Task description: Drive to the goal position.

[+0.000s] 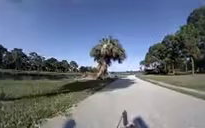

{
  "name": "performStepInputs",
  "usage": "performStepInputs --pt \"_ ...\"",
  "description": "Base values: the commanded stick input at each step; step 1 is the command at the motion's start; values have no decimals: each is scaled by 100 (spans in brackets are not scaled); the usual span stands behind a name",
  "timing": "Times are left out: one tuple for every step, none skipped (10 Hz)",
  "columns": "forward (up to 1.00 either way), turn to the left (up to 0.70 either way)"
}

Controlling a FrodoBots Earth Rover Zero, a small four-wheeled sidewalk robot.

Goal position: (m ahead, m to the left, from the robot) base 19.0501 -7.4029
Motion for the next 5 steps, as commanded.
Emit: performStepInputs --pt "70 0" --pt "70 0" --pt "70 0" --pt "70 0" --pt "70 0"
